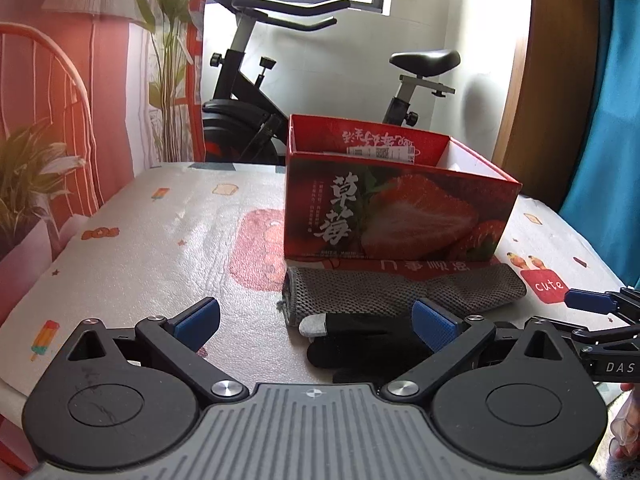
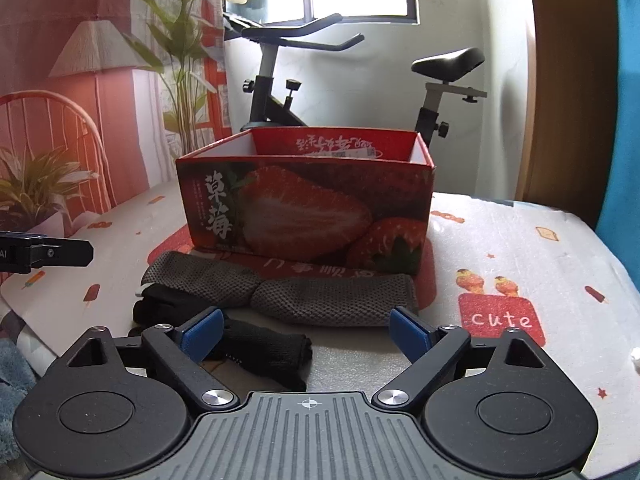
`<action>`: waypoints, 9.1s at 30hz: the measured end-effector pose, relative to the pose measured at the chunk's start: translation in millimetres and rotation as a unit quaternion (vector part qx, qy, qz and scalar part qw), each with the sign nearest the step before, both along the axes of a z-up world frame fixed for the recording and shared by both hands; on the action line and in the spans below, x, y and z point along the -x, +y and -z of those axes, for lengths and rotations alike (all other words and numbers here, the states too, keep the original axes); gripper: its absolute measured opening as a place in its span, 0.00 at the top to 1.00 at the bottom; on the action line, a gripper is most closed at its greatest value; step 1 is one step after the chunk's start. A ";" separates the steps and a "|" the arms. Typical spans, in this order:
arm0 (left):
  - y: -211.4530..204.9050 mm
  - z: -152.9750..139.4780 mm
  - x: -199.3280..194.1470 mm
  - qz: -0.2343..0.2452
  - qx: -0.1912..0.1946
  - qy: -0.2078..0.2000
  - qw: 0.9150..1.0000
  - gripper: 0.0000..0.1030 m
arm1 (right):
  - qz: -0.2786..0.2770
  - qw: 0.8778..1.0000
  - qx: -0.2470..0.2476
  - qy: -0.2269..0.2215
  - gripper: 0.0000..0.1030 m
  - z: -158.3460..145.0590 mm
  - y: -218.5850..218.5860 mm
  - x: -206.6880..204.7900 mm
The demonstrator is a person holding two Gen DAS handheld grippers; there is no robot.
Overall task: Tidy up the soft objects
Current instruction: 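Move both tools down toward the black glove in front of the box, then close the right tool on the black glove while the left tool grasps its cuff, then lift the black glove with both tools and carry it into the box, then open both tools to release the black glove in the box, then move both tools down toward the grey mesh sleeve beside the box, then close the right tool on one end of the grey mesh while the left tool grasps the other, then lift the grey mesh sleeve with both tools and carry it over the box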
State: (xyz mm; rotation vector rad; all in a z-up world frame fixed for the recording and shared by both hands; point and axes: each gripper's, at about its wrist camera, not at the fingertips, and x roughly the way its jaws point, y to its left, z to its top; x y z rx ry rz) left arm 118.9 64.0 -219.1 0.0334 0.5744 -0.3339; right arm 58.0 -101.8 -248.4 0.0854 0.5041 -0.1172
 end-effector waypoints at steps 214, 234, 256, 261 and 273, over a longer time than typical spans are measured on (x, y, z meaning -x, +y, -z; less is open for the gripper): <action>-22.1 43.5 -110.7 -0.046 0.033 0.093 0.994 0.14 | 0.072 0.997 -0.007 0.028 0.17 39.4 -53.9 -83.8; -36.1 68.5 -104.1 -0.019 0.015 0.090 0.996 0.16 | 0.023 0.997 0.001 0.070 0.24 58.7 -52.5 -111.6; -28.6 68.1 -82.3 -0.011 0.012 0.082 0.996 0.43 | -0.047 0.995 0.061 0.062 0.48 59.3 -27.3 -105.9; -23.7 64.3 -79.4 -0.017 0.016 0.079 0.997 0.68 | -0.043 0.996 0.056 0.048 0.77 57.5 -29.6 -99.8; -20.1 44.5 -64.4 -0.007 0.028 0.046 0.999 0.73 | -0.047 0.997 0.062 0.028 0.81 49.3 -26.4 -78.0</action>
